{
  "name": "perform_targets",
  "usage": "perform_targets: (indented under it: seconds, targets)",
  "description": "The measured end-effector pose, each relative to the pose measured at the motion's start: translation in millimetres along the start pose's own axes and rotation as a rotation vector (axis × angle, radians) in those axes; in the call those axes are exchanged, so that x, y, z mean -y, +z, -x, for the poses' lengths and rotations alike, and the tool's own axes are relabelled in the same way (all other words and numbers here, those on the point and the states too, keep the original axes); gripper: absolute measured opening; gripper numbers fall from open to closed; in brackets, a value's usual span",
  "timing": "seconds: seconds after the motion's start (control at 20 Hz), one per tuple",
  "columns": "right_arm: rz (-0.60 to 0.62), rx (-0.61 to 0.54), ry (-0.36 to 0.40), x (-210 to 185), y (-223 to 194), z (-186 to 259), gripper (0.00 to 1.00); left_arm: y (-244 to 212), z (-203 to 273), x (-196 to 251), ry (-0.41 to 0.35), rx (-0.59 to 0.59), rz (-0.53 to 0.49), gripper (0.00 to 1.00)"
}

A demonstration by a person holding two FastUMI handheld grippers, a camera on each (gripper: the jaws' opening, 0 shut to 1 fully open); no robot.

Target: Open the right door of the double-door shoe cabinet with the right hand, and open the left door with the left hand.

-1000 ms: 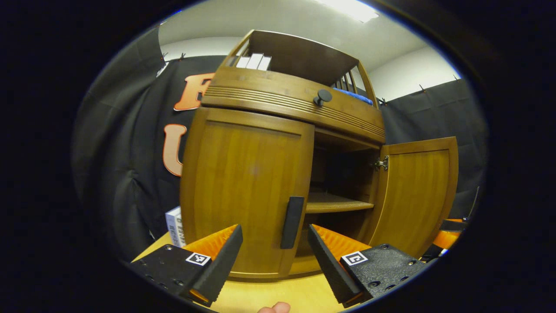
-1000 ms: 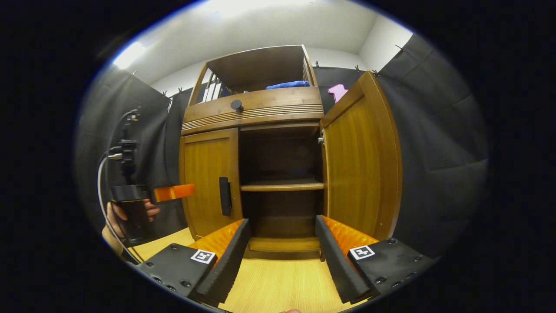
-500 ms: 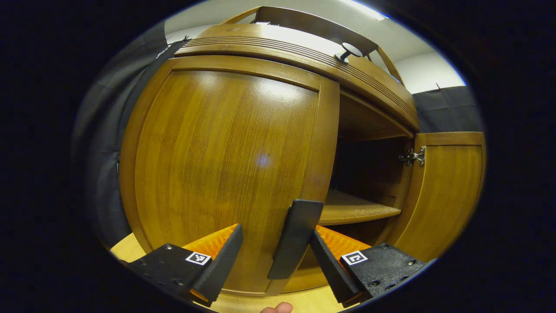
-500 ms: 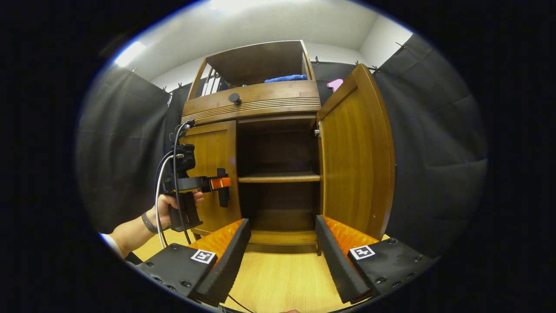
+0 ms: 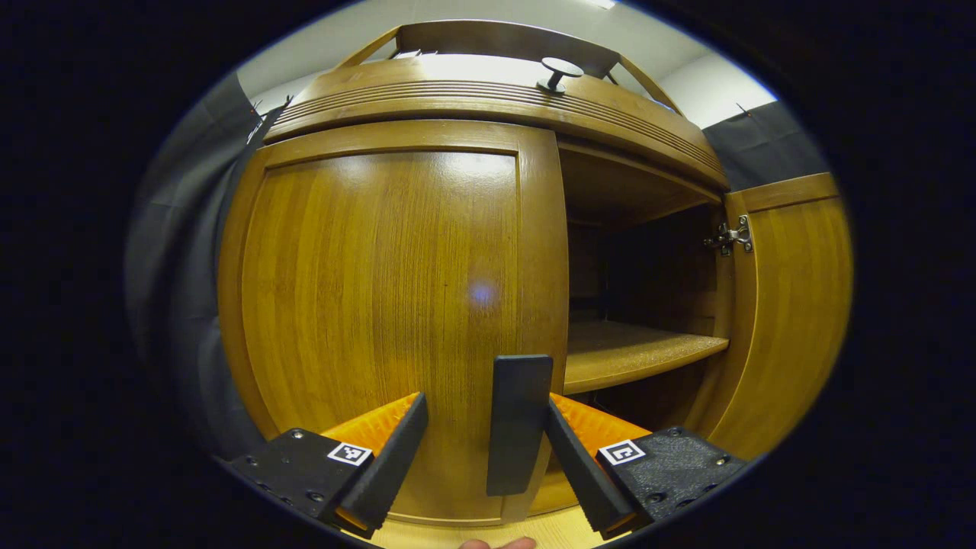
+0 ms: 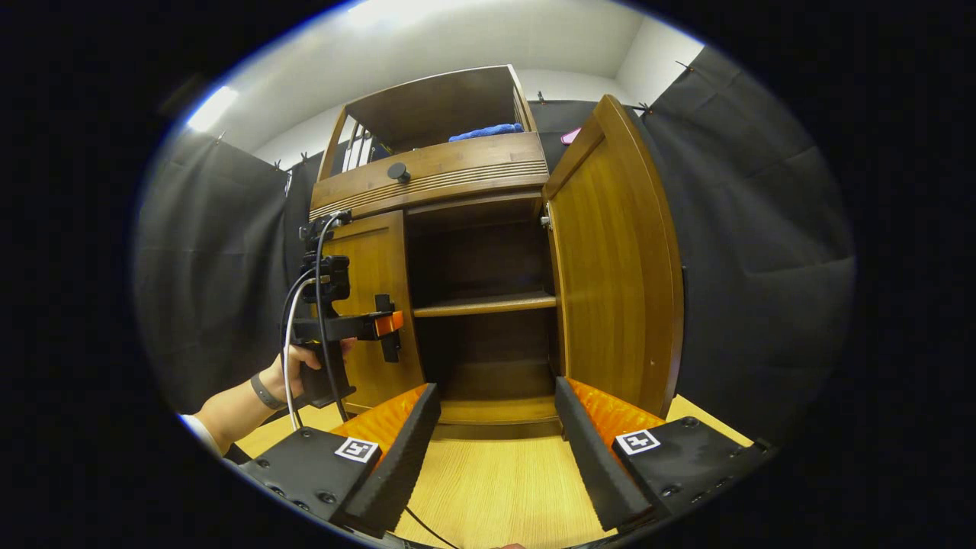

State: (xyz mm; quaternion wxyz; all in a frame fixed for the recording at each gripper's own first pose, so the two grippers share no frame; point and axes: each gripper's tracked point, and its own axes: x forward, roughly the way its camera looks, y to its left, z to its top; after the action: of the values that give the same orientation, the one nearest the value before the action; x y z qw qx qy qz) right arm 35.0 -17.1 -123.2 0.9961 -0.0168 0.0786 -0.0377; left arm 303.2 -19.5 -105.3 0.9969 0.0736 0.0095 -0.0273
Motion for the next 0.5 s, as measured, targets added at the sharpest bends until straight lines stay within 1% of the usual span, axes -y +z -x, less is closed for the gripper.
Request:
perform_targets:
  seconds: [0.05, 0.1, 0.2, 0.25, 0.3, 0.35, 0.5]
  targets:
    - [0.005, 0.005, -0.006, 0, 2, 3, 0.98, 0, -3, 11, -0.047, 0.003, 0.021, 0.77]
    - [0.009, 0.010, -0.007, 0, 3, 5, 0.98, 0, 1, 21, -0.067, 0.003, 0.032, 0.63]
    - [0.018, 0.018, -0.009, -3, 5, 9, 0.98, -6, -5, 26, -0.061, 0.002, -0.011, 0.35]
    - [0.023, 0.021, -0.011, -3, 6, 12, 0.98, -3, -3, 25, -0.061, 0.003, -0.015, 0.30]
    - [0.026, 0.022, -0.012, -3, 7, 12, 0.98, -3, -3, 23, -0.064, -0.001, -0.006, 0.29]
    - [0.029, 0.022, -0.011, -3, 7, 14, 0.98, -3, -2, 23, -0.069, -0.006, 0.001, 0.24]
    - [0.036, 0.024, -0.022, -1, 9, 16, 0.98, -3, 4, 23, -0.085, -0.014, 0.006, 0.25]
